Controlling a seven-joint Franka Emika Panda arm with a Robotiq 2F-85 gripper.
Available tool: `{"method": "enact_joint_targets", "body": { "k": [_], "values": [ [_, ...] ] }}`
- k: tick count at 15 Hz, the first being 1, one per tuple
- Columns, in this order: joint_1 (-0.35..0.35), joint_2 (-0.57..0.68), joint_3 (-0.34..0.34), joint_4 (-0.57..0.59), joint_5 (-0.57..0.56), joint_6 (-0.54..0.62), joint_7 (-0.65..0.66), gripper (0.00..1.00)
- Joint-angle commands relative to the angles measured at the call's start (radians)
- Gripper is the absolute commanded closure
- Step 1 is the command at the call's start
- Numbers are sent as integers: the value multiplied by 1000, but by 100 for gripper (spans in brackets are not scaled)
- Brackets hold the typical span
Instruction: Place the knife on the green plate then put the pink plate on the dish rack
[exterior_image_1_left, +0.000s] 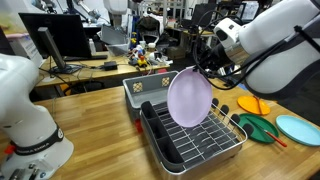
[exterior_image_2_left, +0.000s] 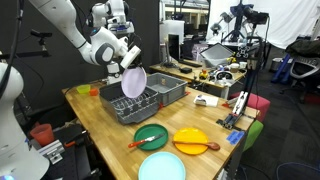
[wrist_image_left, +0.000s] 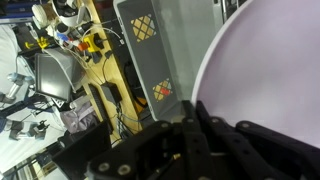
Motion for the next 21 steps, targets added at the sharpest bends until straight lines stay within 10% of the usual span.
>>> {"method": "enact_joint_targets", "body": {
  "k": [1, 21],
  "values": [
    [99, 27, -88, 15, 46, 0, -23, 99],
    [490, 133, -375, -90, 113, 6, 116, 99]
  ]
}}
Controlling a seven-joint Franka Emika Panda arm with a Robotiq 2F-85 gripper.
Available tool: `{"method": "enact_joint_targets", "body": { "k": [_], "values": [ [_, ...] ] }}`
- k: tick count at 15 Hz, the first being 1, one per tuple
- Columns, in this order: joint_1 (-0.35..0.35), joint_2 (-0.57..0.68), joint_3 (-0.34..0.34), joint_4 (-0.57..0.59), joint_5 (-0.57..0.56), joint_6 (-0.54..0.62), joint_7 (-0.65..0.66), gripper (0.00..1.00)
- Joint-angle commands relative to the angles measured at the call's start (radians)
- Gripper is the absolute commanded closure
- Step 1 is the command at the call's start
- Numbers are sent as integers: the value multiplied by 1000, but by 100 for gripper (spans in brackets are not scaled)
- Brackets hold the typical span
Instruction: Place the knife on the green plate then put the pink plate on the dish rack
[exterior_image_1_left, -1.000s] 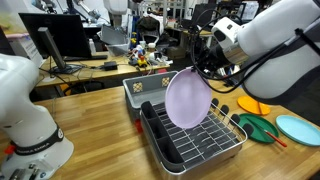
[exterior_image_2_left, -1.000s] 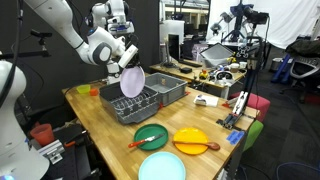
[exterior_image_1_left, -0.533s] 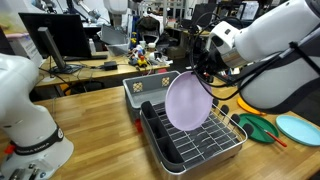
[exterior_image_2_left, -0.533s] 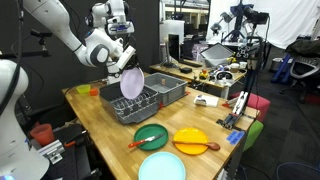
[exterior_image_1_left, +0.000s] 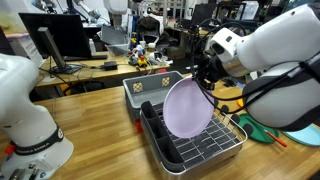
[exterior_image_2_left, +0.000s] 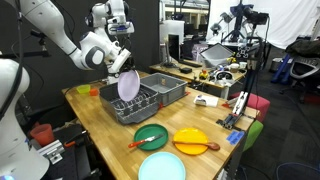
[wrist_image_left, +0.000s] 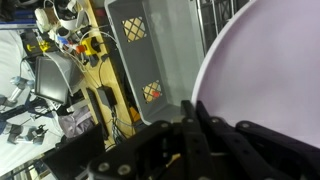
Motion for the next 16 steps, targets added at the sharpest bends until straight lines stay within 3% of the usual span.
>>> {"method": "enact_joint_targets", "body": {
  "k": [1, 9, 14, 15, 16],
  "values": [
    [50, 18, -42, -31, 13, 0, 35, 99],
    [159, 37, -128, -86, 14, 0, 100, 99],
    [227, 49, -189, -159, -62, 5, 228, 99],
    [229, 42, -188, -174, -76, 5, 250, 70],
    [243, 50, -199, -183, -83, 8, 265, 68]
  ]
}}
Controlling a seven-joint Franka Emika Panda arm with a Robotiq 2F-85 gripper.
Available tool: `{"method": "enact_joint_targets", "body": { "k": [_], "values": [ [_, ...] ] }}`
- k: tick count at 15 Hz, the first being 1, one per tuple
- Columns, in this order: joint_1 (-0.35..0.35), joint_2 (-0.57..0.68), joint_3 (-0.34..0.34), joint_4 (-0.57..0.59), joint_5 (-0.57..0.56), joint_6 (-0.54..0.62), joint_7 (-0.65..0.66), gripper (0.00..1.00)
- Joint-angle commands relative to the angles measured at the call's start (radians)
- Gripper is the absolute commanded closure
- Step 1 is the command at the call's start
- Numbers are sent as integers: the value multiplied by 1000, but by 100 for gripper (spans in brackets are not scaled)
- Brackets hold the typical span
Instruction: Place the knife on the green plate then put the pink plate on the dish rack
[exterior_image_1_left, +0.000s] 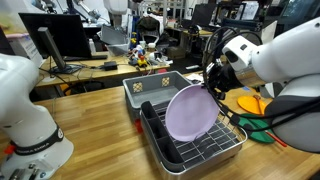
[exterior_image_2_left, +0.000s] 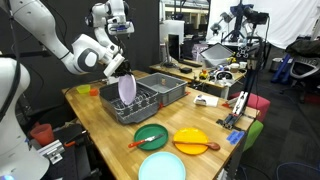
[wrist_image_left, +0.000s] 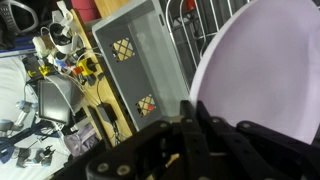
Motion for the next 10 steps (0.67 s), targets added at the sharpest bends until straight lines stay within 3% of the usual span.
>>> {"method": "enact_joint_targets", "body": {
  "k": [1, 6, 10],
  "values": [
    [39, 36, -26, -64, -58, -5, 78, 63],
    [80, -15, -75, -117, -118, -5, 137, 26],
    [269, 13, -248, -140, -100, -5, 177, 1]
  ]
}}
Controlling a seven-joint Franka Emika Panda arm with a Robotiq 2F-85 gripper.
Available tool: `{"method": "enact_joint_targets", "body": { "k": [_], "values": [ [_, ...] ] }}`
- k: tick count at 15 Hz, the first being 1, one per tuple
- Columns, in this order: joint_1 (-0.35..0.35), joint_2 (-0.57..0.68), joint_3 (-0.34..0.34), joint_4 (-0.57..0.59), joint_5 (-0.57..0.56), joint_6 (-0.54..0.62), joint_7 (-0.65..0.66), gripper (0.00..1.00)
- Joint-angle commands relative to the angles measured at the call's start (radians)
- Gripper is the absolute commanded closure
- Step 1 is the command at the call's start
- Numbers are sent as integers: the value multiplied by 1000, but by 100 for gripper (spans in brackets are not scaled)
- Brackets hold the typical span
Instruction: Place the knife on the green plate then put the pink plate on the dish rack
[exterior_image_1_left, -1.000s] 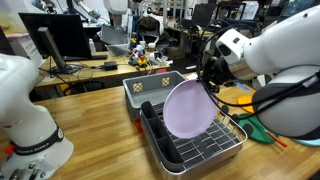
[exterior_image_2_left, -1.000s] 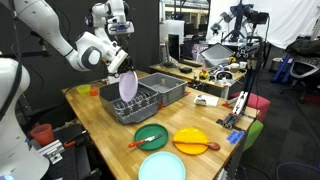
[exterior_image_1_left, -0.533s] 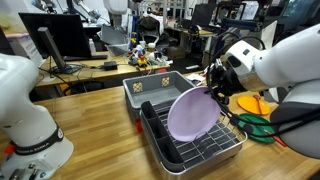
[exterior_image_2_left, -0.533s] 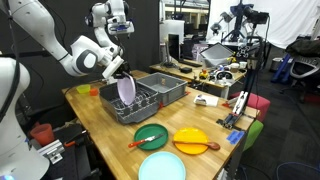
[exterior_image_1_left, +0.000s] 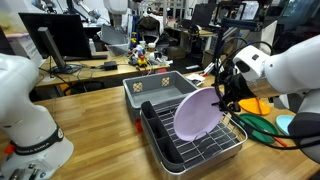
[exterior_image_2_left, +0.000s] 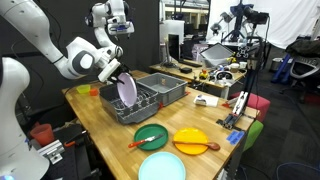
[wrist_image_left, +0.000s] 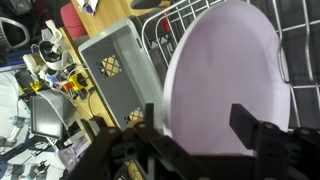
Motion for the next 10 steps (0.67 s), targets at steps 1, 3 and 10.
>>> {"method": "enact_joint_targets", "body": {
  "k": [1, 3, 10],
  "values": [
    [192, 11, -185, -40, -7, 0, 39, 0],
    [327, 29, -312, -61, -8, -1, 73, 0],
    [692, 94, -662, -186, -107, -2, 244, 0]
  ]
}}
